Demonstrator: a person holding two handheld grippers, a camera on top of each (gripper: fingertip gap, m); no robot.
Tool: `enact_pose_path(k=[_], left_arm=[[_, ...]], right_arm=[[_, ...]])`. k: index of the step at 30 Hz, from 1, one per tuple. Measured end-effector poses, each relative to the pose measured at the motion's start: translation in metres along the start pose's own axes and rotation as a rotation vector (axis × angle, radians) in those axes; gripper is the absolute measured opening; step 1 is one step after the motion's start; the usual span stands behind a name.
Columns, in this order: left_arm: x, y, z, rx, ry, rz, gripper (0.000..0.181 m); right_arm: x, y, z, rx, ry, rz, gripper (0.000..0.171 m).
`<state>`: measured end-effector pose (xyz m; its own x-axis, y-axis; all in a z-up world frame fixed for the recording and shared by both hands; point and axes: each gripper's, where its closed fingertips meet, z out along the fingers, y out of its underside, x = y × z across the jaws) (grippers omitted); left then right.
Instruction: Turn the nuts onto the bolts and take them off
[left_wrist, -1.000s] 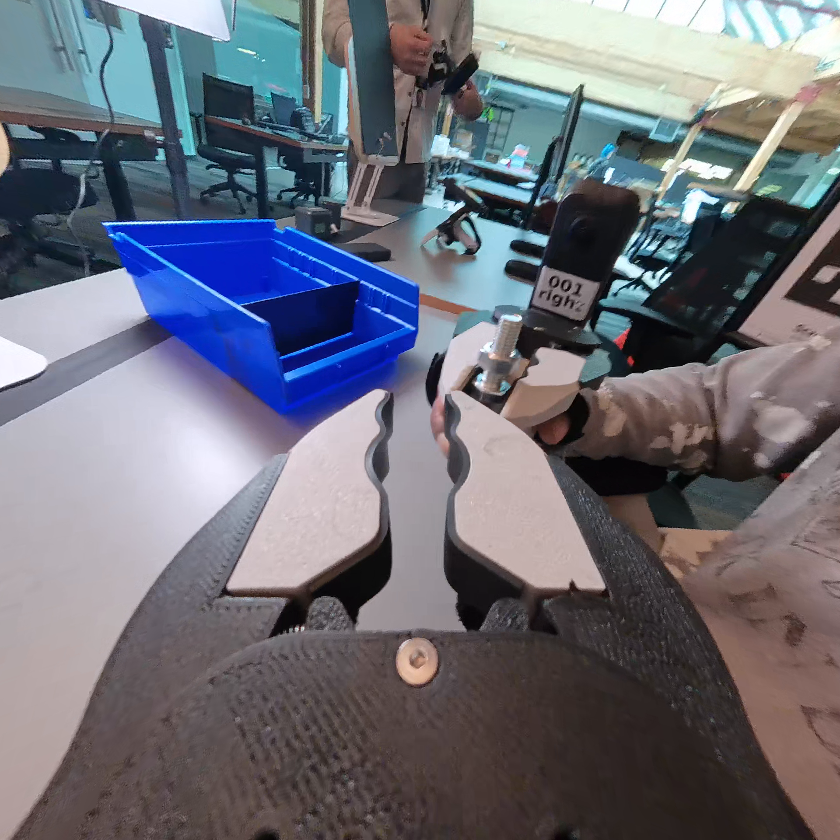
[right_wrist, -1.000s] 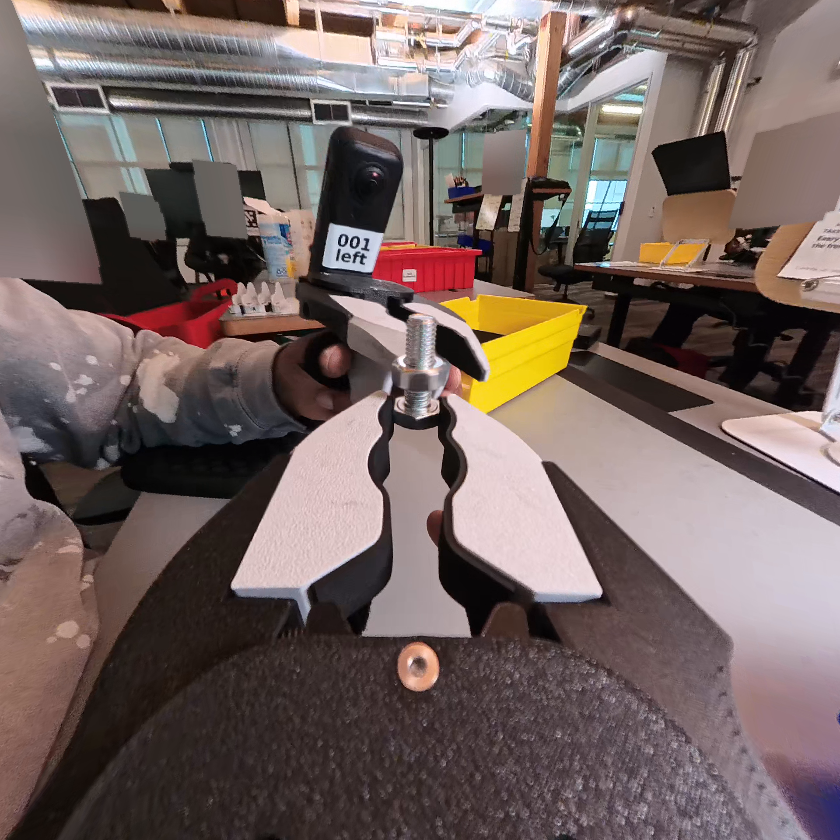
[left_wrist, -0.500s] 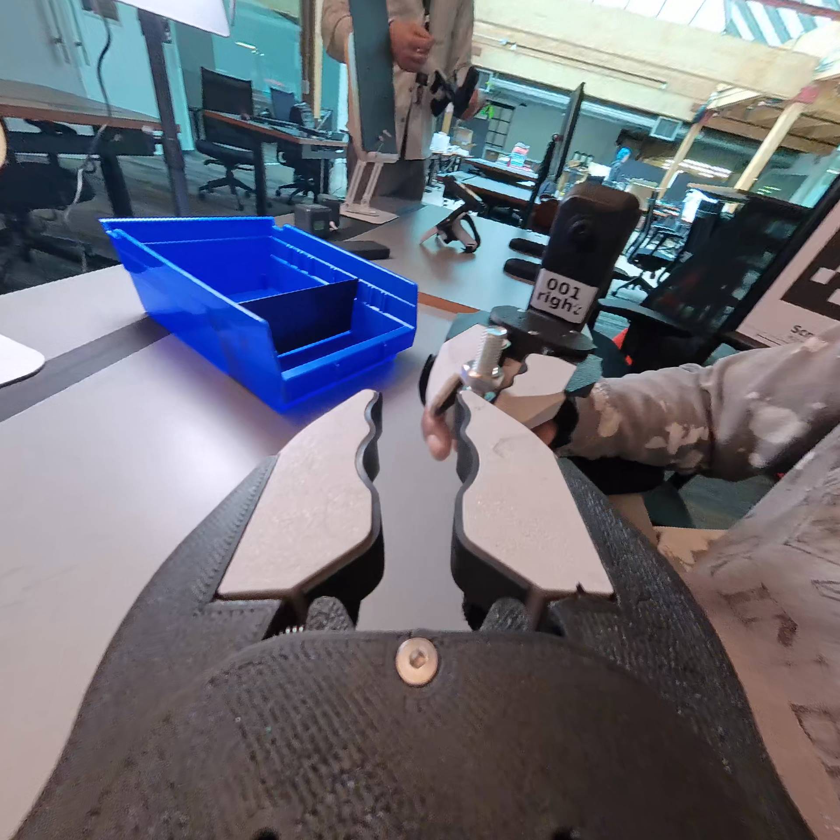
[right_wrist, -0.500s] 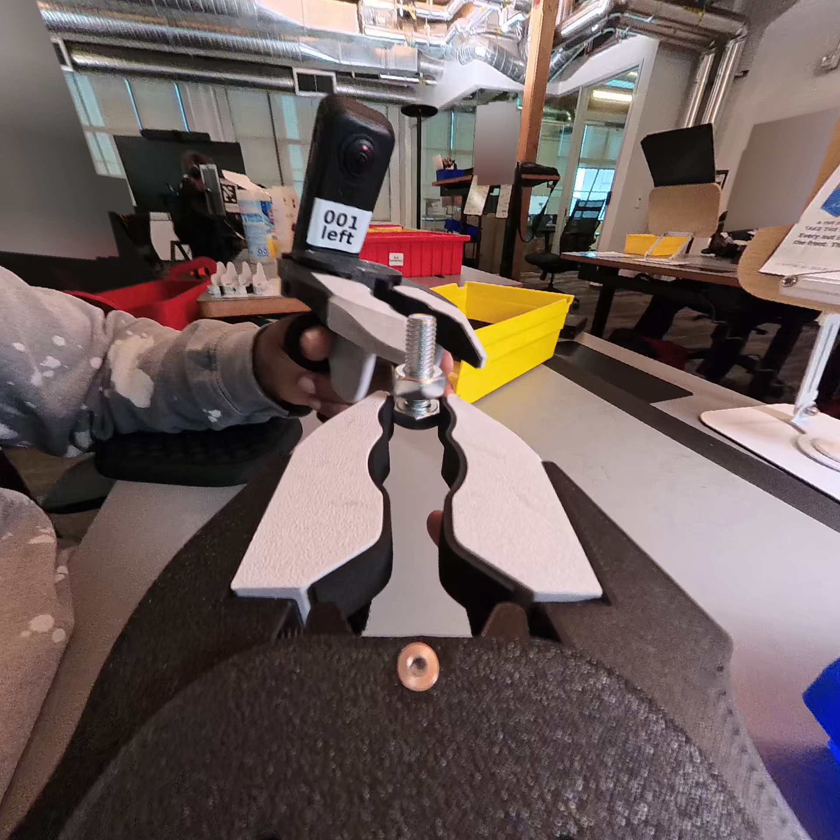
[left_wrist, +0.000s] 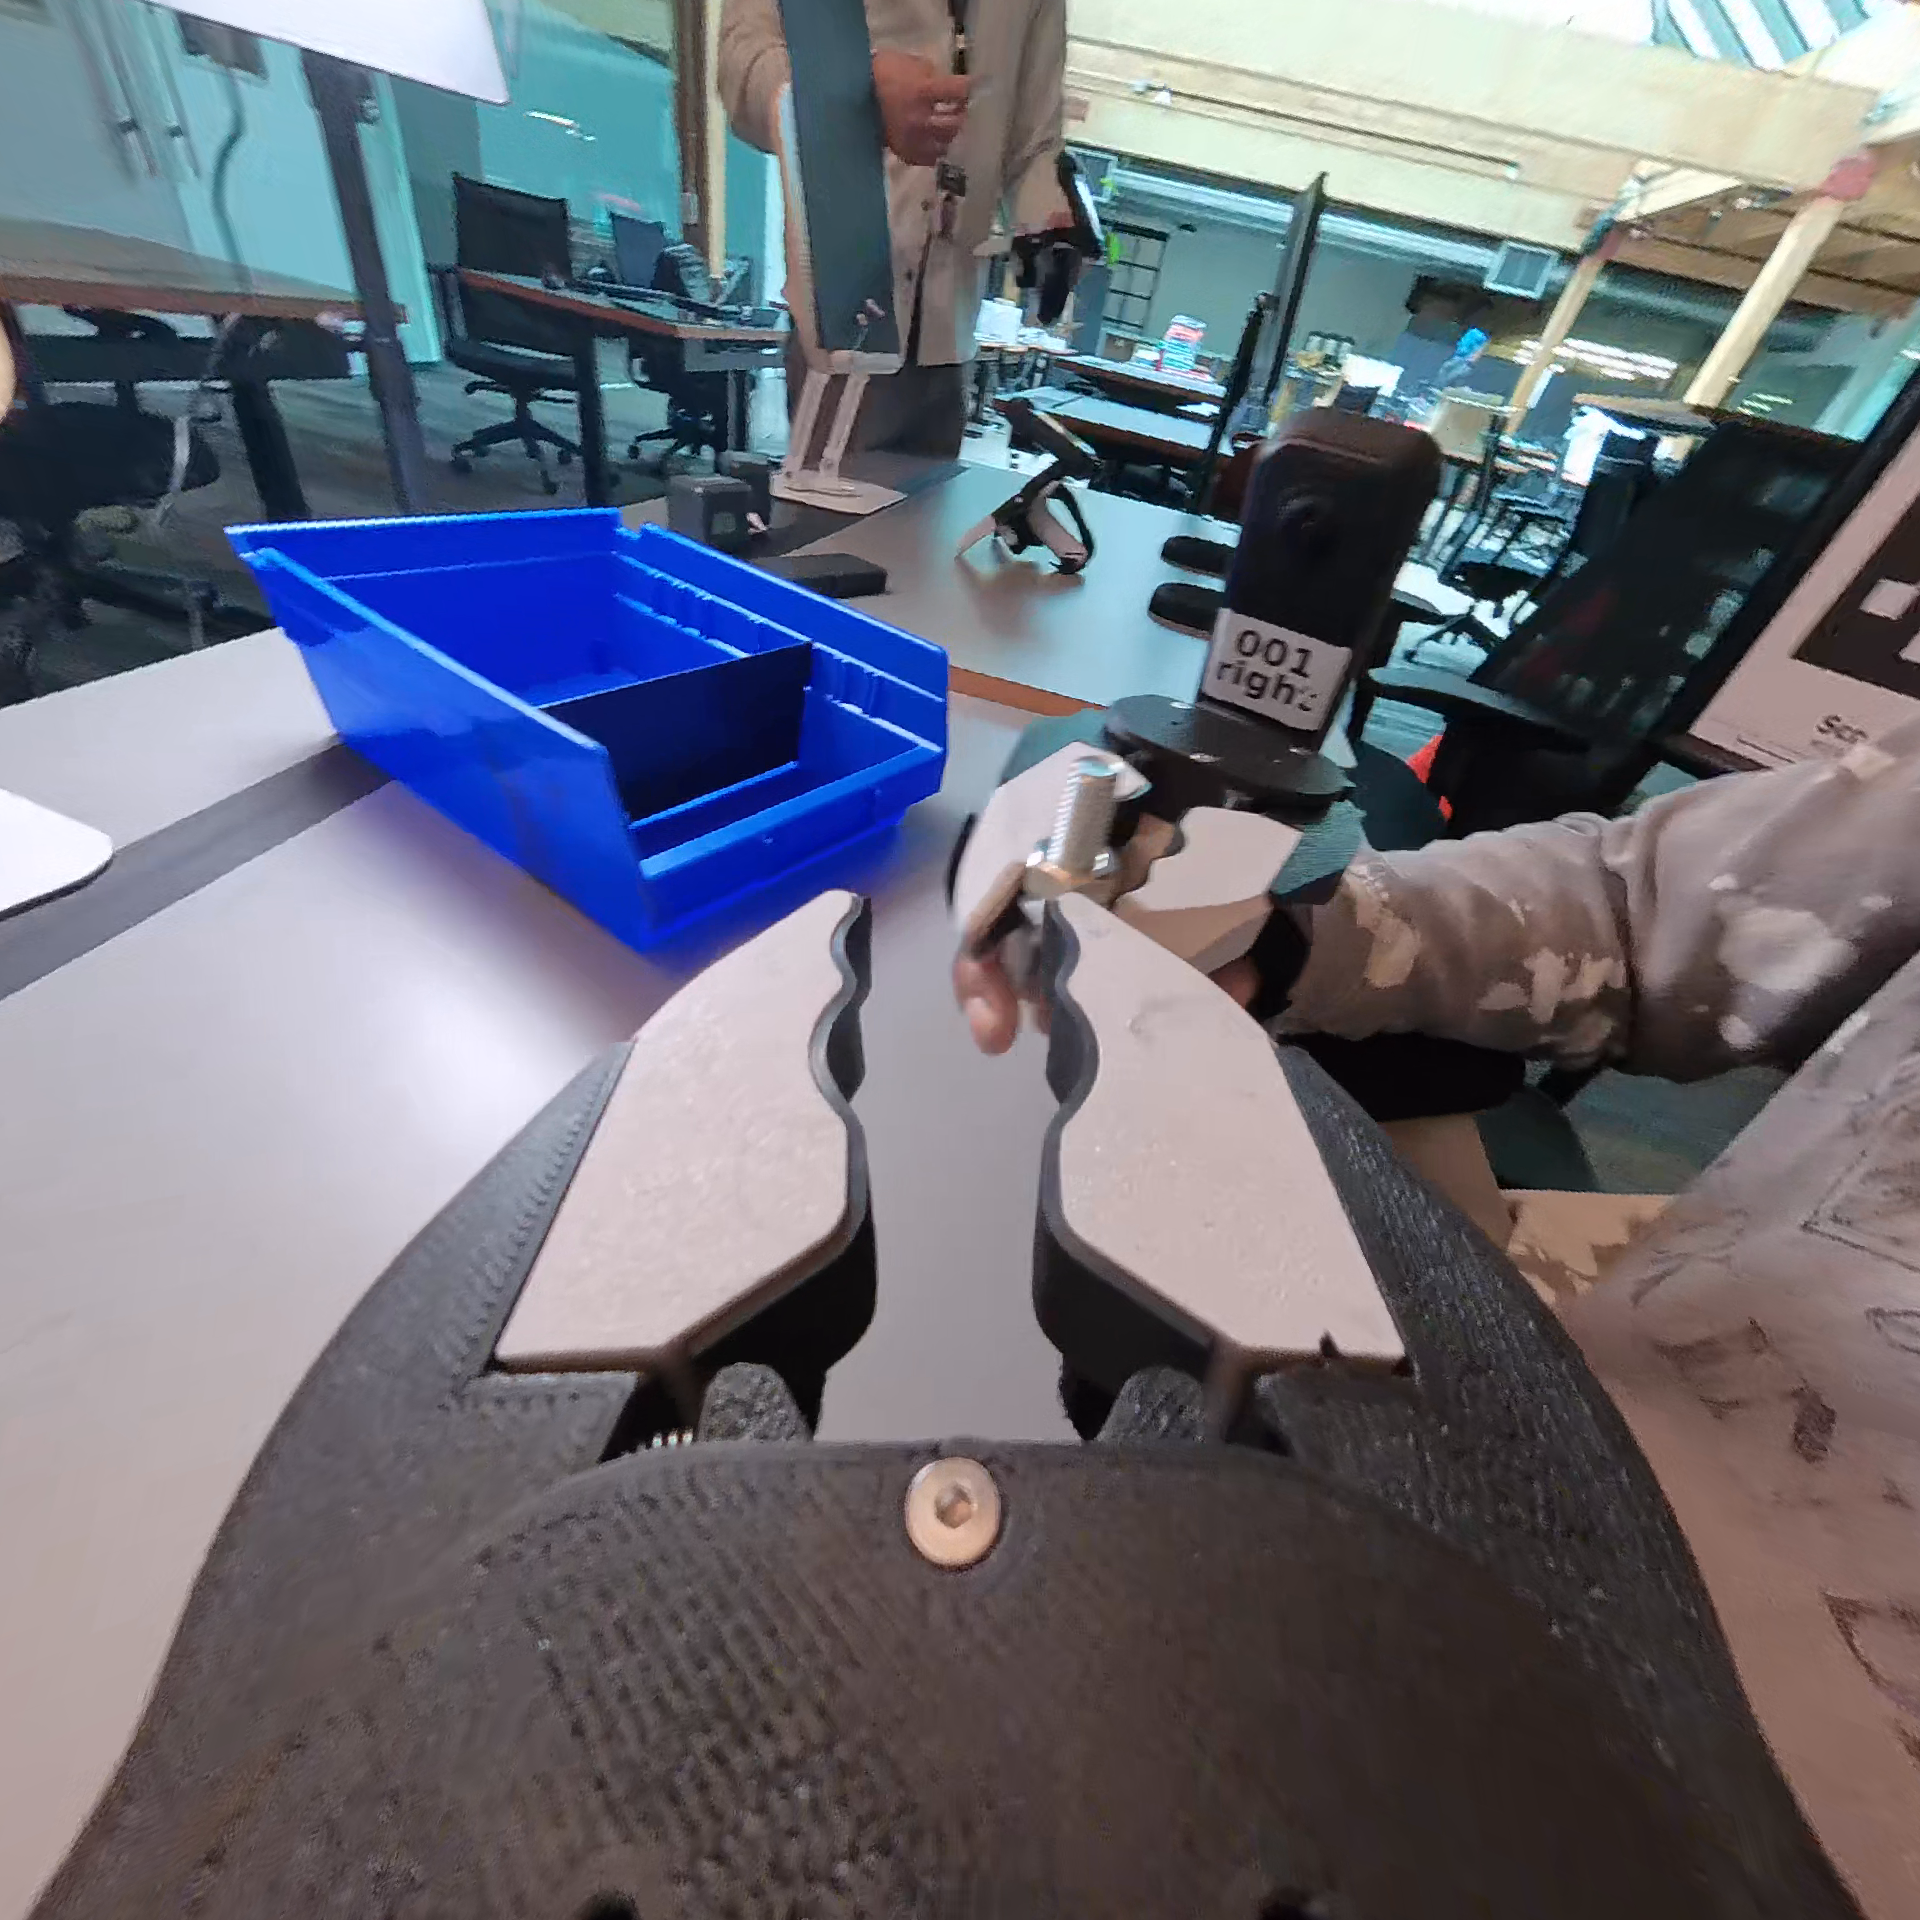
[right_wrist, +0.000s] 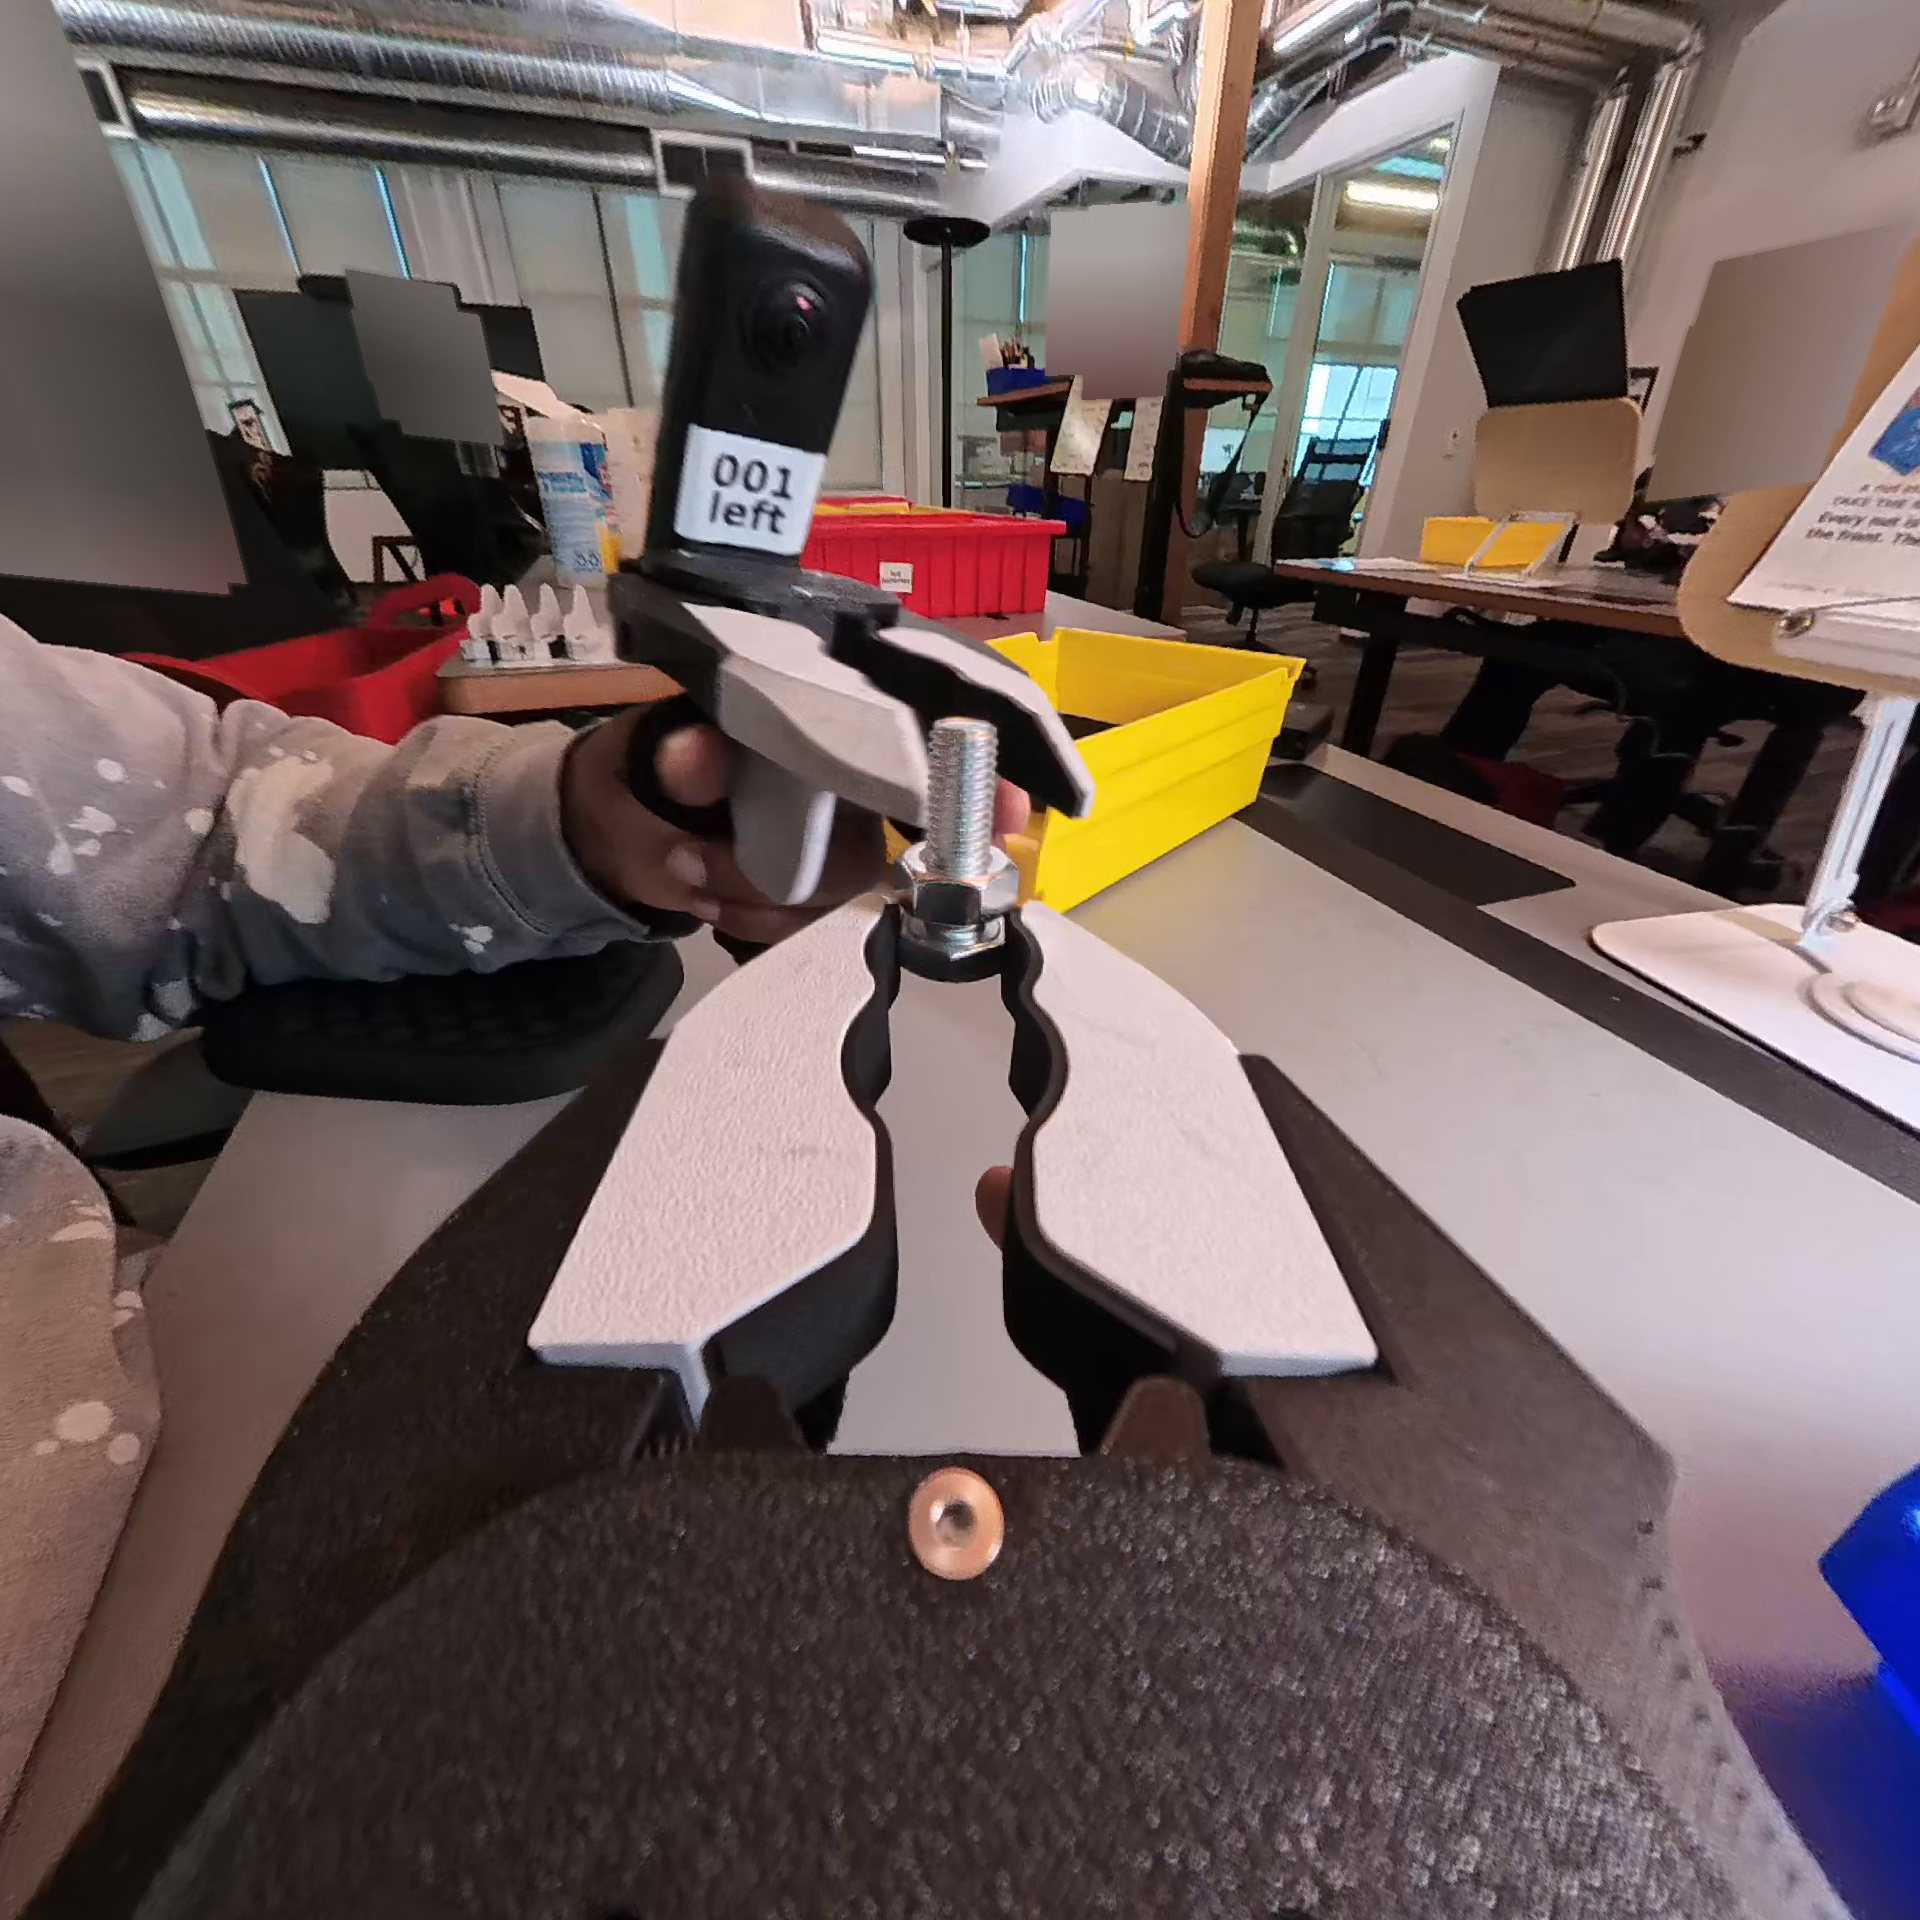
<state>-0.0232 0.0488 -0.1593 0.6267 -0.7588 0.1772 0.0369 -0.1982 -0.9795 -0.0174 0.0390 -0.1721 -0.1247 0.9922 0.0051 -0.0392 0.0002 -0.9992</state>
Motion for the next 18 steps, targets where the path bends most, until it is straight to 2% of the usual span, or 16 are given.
enact_pose_path(k=[4, 6, 7, 10, 14, 16, 17, 18], left_arm=[[0.009, 0.006, 0.008, -0.031, 0.017, 0.025, 0.038], [-0.014, 0.012, 0.004, -0.076, -0.113, 0.023, 0.016], [-0.025, 0.015, 0.000, -0.088, -0.162, 0.041, 0.016], [-0.014, 0.007, -0.003, -0.029, -0.052, -0.047, 0.025], [0.010, 0.003, 0.004, -0.030, 0.016, 0.023, 0.039], [0.008, 0.006, 0.007, -0.042, -0.011, 0.038, 0.039], [0.005, 0.007, 0.005, -0.047, -0.023, 0.030, 0.035], [-0.006, 0.008, 0.002, -0.063, -0.085, 0.019, 0.020]], right_arm=[[-0.004, 0.004, 0.004, -0.023, -0.003, -0.017, 0.018], [-0.006, 0.001, 0.002, 0.001, -0.020, -0.015, 0.019], [-0.007, -0.004, 0.000, 0.024, -0.030, -0.002, 0.018], [-0.003, -0.003, -0.001, 0.006, -0.004, -0.020, 0.018], [0.001, 0.007, 0.003, -0.040, 0.018, -0.004, 0.018], [-0.004, 0.007, 0.006, -0.044, 0.005, -0.014, 0.018], [-0.003, 0.007, 0.006, -0.045, 0.014, -0.016, 0.018], [-0.003, 0.006, 0.004, -0.032, 0.005, -0.011, 0.018]])
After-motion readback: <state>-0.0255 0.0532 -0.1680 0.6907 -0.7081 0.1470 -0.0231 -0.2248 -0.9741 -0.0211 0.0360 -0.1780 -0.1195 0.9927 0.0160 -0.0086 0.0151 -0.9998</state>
